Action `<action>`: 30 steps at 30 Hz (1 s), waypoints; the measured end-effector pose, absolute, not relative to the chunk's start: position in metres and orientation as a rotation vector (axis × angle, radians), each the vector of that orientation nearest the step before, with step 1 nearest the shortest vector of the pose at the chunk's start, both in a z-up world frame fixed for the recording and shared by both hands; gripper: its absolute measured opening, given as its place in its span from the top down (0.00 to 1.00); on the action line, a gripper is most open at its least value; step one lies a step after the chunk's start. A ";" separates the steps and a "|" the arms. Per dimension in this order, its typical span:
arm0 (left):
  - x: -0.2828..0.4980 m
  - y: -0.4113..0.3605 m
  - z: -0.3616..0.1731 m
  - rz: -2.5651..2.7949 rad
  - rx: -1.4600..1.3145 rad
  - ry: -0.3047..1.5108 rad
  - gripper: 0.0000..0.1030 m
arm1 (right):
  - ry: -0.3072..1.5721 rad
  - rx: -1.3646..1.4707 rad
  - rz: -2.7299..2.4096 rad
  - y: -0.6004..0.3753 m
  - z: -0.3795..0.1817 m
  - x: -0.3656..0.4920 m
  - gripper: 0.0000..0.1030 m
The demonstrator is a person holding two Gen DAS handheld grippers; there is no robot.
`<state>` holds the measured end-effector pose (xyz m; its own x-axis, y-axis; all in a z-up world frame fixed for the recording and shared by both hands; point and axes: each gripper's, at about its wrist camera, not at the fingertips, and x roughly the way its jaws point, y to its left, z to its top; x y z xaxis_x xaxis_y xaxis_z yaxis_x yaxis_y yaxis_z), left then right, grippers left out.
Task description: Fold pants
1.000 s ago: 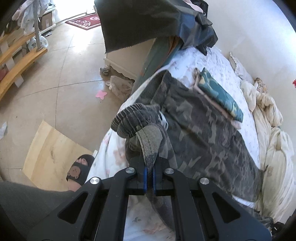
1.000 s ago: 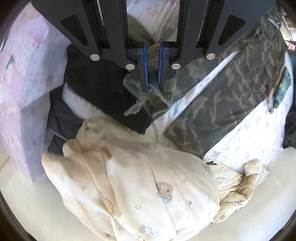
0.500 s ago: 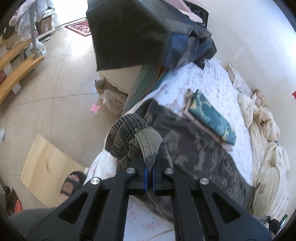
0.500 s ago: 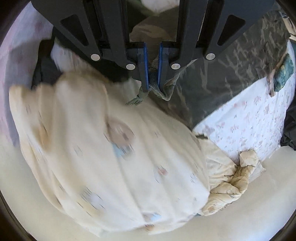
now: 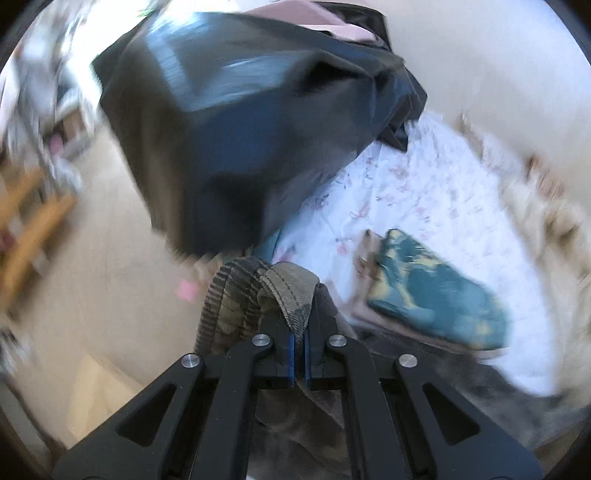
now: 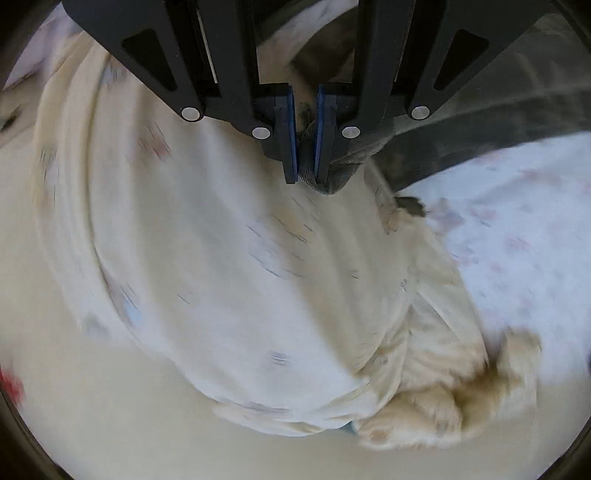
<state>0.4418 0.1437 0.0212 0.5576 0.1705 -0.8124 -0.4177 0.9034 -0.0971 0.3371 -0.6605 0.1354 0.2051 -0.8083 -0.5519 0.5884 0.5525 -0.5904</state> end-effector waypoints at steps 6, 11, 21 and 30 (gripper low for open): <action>0.508 0.117 -0.033 0.362 -0.151 0.978 0.95 | 1.070 -0.438 -1.055 -0.674 0.065 0.404 0.93; 0.533 0.104 -0.056 0.359 -0.074 0.990 0.90 | 1.114 -0.519 -1.063 -0.676 0.027 0.428 0.82; 0.483 0.089 -0.034 0.224 0.000 0.932 0.18 | 1.034 -0.354 -0.791 -0.638 0.046 0.389 0.34; 0.408 0.103 -0.036 0.254 -0.016 1.001 0.18 | 1.020 0.026 -0.714 -0.648 0.040 0.255 0.36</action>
